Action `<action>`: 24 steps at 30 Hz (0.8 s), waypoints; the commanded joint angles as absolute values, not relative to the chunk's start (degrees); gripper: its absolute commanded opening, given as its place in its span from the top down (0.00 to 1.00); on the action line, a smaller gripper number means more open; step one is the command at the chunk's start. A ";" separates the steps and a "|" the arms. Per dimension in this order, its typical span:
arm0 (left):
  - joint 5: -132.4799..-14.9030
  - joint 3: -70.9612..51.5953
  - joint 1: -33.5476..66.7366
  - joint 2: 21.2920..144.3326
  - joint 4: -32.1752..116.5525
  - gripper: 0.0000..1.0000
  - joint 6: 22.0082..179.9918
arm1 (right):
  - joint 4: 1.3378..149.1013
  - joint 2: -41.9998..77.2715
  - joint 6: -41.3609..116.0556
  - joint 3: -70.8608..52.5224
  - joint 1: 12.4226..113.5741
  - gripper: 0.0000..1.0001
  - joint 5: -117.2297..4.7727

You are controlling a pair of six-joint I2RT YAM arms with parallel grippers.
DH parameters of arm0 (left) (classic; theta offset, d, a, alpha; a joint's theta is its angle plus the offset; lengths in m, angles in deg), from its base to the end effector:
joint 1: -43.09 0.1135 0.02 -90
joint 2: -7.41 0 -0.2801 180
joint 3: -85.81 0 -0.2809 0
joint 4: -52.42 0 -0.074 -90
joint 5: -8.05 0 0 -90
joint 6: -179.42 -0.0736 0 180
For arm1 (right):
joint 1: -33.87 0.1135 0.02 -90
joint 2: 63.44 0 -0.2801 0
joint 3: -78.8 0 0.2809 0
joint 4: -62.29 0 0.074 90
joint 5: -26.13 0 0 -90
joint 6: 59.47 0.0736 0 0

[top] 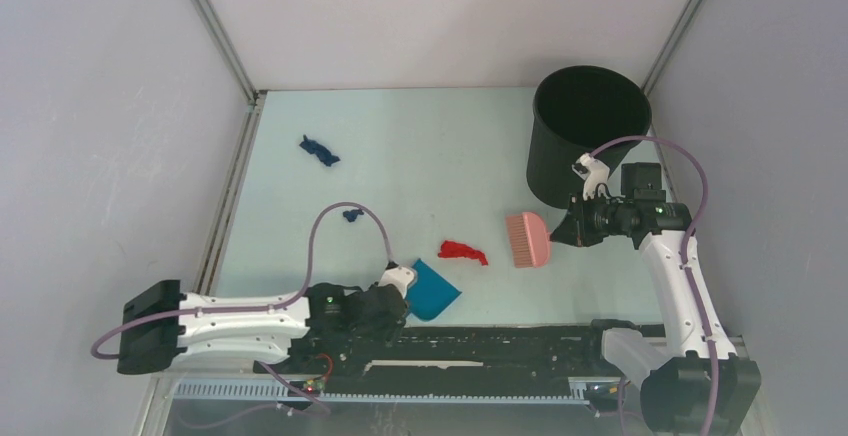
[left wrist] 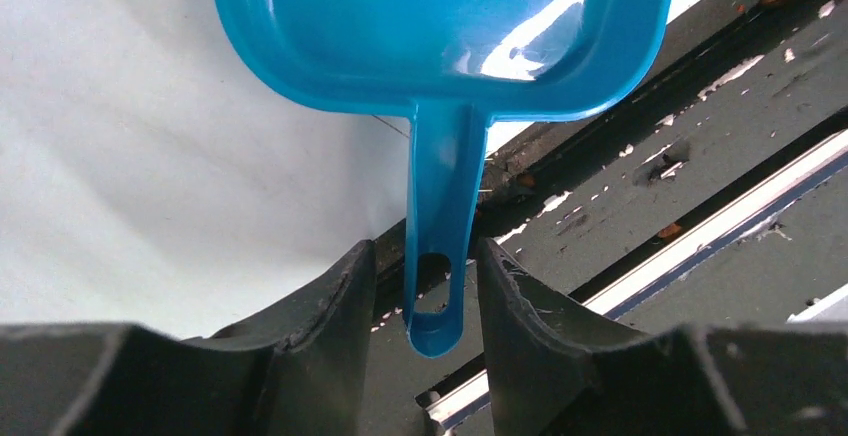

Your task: Sweep away the paper scraps from the table

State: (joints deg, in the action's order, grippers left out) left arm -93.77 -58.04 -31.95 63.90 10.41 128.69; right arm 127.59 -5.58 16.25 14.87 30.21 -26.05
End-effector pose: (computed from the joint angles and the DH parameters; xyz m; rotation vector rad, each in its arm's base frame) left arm 0.0653 -0.1860 0.1200 0.7585 2.5728 -0.4038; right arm 0.2204 0.0311 0.2668 -0.4521 2.3937 0.7166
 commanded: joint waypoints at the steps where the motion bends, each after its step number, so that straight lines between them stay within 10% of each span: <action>1: -99.17 -61.18 -32.99 58.26 13.98 0.51 132.73 | 127.17 -6.49 15.13 13.83 30.00 1.00 -24.71; 24: -111.01 -44.73 -36.29 53.46 -9.70 0.87 138.75 | 125.94 -7.77 18.70 7.62 34.55 1.00 -19.53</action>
